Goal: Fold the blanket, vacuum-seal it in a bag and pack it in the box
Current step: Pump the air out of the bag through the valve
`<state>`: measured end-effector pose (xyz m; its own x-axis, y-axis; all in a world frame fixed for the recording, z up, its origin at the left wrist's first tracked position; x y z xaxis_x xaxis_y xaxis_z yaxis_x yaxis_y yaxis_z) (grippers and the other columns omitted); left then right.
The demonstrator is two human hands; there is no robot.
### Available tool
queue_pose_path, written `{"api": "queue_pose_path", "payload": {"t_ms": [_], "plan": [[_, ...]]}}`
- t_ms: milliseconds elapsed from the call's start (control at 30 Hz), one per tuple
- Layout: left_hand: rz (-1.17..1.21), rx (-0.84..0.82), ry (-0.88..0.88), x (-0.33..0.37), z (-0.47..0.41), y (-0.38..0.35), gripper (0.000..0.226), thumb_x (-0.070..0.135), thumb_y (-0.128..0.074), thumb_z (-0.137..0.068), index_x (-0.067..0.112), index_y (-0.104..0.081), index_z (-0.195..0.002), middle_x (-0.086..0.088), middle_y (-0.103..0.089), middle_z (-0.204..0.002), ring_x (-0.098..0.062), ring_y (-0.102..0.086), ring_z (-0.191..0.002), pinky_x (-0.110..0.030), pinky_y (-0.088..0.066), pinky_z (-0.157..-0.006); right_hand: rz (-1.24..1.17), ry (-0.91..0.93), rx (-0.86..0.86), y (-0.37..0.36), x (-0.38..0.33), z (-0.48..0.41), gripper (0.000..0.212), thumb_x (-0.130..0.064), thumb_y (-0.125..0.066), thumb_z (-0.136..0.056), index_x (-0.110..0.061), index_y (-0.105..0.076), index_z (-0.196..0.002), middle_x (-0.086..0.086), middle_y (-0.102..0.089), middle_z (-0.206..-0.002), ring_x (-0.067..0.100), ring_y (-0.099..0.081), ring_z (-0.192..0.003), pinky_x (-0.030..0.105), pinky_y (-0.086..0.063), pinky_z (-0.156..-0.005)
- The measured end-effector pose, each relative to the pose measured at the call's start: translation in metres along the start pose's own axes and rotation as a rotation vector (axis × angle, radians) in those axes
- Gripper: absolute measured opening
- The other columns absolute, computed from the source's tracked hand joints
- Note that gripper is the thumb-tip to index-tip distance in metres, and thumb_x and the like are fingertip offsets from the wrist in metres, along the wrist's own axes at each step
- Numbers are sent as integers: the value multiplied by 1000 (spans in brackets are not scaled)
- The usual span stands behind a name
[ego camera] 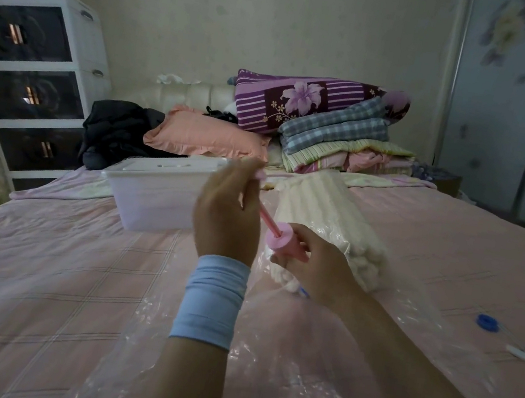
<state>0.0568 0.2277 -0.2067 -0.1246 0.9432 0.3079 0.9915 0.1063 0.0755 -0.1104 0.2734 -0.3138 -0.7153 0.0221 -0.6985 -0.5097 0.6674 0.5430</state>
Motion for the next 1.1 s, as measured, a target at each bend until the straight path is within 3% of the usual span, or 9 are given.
{"api": "queue_pose_path", "payload": {"t_ms": [133, 200, 433, 500, 667, 733, 933, 1000, 1100], "plan": [[7, -456, 221, -23, 43, -36, 15, 19, -60, -92, 23, -74, -96, 5, -73, -89, -10, -63, -76, -36, -56, -76, -4, -3, -35, -5, -2, -1, 35, -43, -72, -85, -41, -60, -118, -16, -71, -92, 6, -67, -88, 39, -55, -86], [-14, -403, 160, -20, 32, -31, 14, 20, -61, -92, 24, -74, -93, 5, -73, -85, -12, -65, -74, -34, -56, -72, -30, 15, -13, -5, -1, -1, 36, -43, -74, -84, -41, -60, -117, -16, -71, -93, 7, -68, -89, 40, -55, -87], [-39, 206, -81, 12, -22, 18, 18, 10, -59, -93, 12, -72, -105, 0, -72, -102, -13, -67, -95, -23, -53, -83, -54, -18, -3, 1, 7, -1, 42, -53, -78, -80, -50, -58, -117, -25, -70, -102, 0, -64, -96, 35, -53, -93], [-18, 128, -60, 7, -9, 5, 18, 10, -58, -93, 13, -72, -105, 2, -72, -104, -14, -67, -97, -28, -55, -86, -74, -21, -3, -1, 8, 0, 44, -51, -79, -78, -49, -59, -117, -23, -70, -102, 1, -64, -97, 36, -54, -93], [30, -466, 184, -17, 42, -42, 14, 20, -60, -92, 21, -73, -93, 5, -73, -88, -7, -61, -76, -29, -54, -77, -163, -46, 20, -4, 6, 2, 49, -65, -63, -68, -43, -63, -112, -14, -71, -95, 9, -68, -92, 44, -56, -89], [15, -407, 100, -10, 28, -35, 15, 22, -58, -93, 22, -73, -93, 4, -73, -85, -12, -64, -74, -33, -56, -72, -170, -33, 28, -3, 6, 2, 48, -60, -69, -69, -43, -62, -114, -17, -72, -96, 7, -68, -93, 42, -56, -90], [17, 181, -131, 28, -30, 24, 18, 9, -56, -94, 11, -71, -105, 5, -68, -101, -15, -66, -93, -27, -54, -81, -128, -48, 18, 4, 10, 5, 44, -46, -80, -80, -51, -59, -118, -23, -70, -101, -3, -64, -95, 29, -53, -93], [15, 178, -128, 26, -21, 16, 18, 6, -56, -94, 9, -70, -104, 7, -65, -104, -16, -65, -100, -26, -51, -88, -143, -57, 14, 3, 10, 5, 45, -46, -81, -79, -51, -60, -118, -22, -70, -101, -1, -65, -95, 31, -54, -93], [75, -172, 28, 2, 16, -22, 16, 8, -57, -92, 14, -70, -98, 7, -69, -101, -14, -66, -94, -32, -53, -85, -166, -56, 32, -1, 8, 5, 48, -56, -77, -71, -48, -61, -115, -19, -72, -98, 5, -67, -94, 40, -55, -92]]}}
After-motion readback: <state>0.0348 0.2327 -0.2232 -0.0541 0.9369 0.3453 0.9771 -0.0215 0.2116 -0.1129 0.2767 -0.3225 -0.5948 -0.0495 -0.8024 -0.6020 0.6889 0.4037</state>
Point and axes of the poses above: each hand's wrist, its own z-axis away from the middle knuckle, its own y-axis out of the back of the hand, x = y × z, the point moved 5 cm from there along -z, towards the middle knuckle
